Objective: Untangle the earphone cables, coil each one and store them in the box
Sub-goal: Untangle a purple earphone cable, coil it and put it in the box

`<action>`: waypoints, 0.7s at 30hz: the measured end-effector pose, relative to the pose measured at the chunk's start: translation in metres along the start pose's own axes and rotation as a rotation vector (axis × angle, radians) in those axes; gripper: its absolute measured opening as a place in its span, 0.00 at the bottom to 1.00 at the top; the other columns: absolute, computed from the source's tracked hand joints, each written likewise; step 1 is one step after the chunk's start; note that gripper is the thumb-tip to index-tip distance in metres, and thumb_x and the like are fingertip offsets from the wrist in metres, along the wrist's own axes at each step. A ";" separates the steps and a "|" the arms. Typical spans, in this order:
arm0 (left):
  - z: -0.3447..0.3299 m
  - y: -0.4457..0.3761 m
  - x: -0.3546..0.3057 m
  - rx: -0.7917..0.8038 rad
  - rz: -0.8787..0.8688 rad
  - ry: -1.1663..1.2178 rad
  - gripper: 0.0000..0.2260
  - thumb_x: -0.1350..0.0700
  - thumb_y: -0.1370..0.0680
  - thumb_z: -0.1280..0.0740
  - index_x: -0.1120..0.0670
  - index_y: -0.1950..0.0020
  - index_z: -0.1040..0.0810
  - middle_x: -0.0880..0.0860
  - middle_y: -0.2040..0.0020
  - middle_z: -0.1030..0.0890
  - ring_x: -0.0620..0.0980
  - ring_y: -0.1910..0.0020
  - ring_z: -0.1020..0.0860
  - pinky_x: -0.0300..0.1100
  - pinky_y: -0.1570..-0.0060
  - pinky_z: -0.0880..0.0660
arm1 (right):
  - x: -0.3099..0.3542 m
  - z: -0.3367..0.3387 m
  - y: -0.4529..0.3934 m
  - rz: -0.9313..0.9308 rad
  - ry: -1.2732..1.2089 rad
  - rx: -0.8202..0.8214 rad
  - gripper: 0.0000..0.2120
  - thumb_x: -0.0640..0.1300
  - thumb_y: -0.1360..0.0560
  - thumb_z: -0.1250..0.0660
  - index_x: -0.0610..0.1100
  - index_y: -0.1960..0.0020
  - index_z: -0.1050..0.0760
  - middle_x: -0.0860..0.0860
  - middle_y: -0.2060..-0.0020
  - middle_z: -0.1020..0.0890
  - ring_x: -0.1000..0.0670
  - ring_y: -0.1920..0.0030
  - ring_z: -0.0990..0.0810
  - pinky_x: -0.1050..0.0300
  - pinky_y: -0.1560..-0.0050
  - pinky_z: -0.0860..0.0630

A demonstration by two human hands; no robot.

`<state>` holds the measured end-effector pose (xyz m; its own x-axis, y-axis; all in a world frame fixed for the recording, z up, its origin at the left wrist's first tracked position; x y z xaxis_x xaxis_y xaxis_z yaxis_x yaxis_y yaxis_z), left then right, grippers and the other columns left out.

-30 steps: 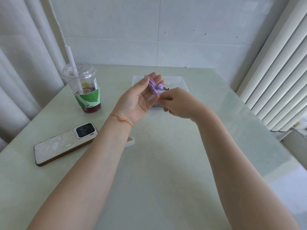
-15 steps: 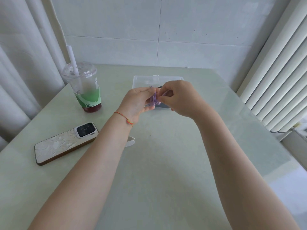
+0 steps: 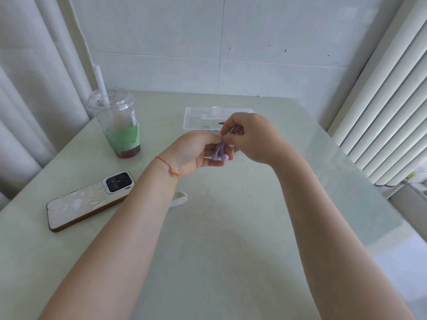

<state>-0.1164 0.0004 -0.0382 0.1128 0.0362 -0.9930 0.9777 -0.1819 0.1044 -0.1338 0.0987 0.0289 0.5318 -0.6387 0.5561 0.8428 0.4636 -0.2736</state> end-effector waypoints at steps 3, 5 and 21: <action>-0.003 0.001 -0.001 0.045 -0.010 -0.024 0.14 0.59 0.19 0.39 0.55 0.60 0.17 0.53 0.63 0.20 0.52 0.57 0.20 0.45 0.54 0.24 | -0.002 0.004 0.000 0.008 -0.016 -0.017 0.03 0.43 0.27 0.29 0.45 0.53 0.20 0.56 0.64 0.22 0.56 0.63 0.25 0.73 0.64 0.32; -0.004 0.000 0.000 0.083 0.007 0.030 0.12 0.59 0.19 0.40 0.56 0.57 0.18 0.52 0.63 0.23 0.50 0.61 0.21 0.39 0.62 0.26 | -0.003 0.004 0.000 0.024 -0.038 -0.009 0.05 0.47 0.27 0.29 0.48 0.52 0.20 0.55 0.58 0.22 0.56 0.58 0.23 0.74 0.60 0.32; -0.002 -0.004 0.016 0.035 0.129 0.289 0.11 0.63 0.22 0.46 0.60 0.56 0.23 0.57 0.64 0.22 0.51 0.67 0.25 0.36 0.71 0.35 | -0.008 -0.008 0.003 -0.037 -0.303 0.056 0.03 0.37 0.26 0.29 0.42 0.55 0.16 0.49 0.65 0.15 0.55 0.65 0.18 0.60 0.57 0.22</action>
<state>-0.1183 0.0037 -0.0542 0.2856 0.2871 -0.9144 0.9461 -0.2365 0.2212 -0.1351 0.1007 0.0175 0.4447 -0.4476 0.7758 0.8507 0.4820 -0.2096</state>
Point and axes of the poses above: each hand's wrist, its own y-axis away from the middle knuckle, its own z-axis out of the back of the hand, x = y × z, the point moved 9 cm from there along -y, towards the middle knuckle
